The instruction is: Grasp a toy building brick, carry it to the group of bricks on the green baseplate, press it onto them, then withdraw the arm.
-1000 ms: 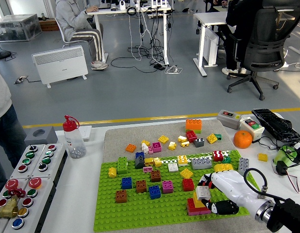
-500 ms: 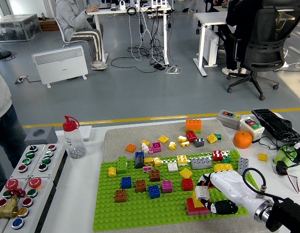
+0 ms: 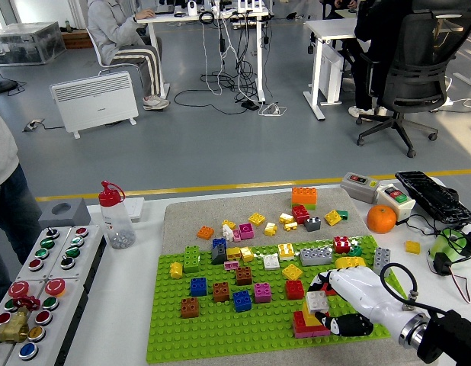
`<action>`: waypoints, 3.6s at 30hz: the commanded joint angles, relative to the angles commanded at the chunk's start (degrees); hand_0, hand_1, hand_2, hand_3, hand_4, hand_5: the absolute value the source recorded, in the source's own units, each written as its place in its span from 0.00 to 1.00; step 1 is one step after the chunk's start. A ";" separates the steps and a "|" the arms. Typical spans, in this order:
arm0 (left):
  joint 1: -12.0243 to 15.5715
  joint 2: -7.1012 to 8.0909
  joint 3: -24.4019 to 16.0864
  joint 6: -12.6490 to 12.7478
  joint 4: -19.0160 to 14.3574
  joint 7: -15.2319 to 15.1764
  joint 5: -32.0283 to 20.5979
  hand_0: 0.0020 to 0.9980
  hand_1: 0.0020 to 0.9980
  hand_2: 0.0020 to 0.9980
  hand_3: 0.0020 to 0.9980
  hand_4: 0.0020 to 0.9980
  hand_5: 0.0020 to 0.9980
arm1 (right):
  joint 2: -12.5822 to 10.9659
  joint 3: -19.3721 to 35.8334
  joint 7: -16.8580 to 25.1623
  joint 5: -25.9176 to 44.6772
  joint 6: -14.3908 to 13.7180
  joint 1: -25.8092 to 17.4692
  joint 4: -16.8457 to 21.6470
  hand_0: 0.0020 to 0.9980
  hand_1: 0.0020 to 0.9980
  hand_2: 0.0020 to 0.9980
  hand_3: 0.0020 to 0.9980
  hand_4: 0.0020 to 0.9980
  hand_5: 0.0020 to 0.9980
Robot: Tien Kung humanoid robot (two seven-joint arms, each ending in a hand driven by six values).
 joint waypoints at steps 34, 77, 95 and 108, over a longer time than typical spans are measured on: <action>0.36 -0.06 -0.32 0.07 0.00 0.11 0.43 0.66 0.61 0.57 0.45 0.24 1.00 | 0.10 -0.50 0.11 1.11 0.20 0.13 -0.28 0.56 0.66 0.67 0.68 0.65 0.15; 0.12 -0.01 -0.44 0.09 0.00 -0.03 0.27 0.66 0.61 0.57 0.44 0.24 1.00 | -0.08 0.46 0.21 1.83 0.37 -0.07 0.48 0.57 0.66 0.70 0.71 0.67 0.18; 0.09 0.01 -0.43 0.09 0.00 -0.02 0.25 0.66 0.61 0.57 0.44 0.24 1.00 | -0.34 1.84 0.75 1.65 -0.61 -0.75 1.58 0.56 0.66 0.71 0.71 0.66 0.18; 0.18 -0.02 -0.48 0.09 0.00 0.03 0.30 0.67 0.61 0.57 0.44 0.24 1.00 | -0.96 8.08 1.28 1.99 -6.55 -3.54 2.28 0.55 0.64 0.69 0.70 0.64 0.18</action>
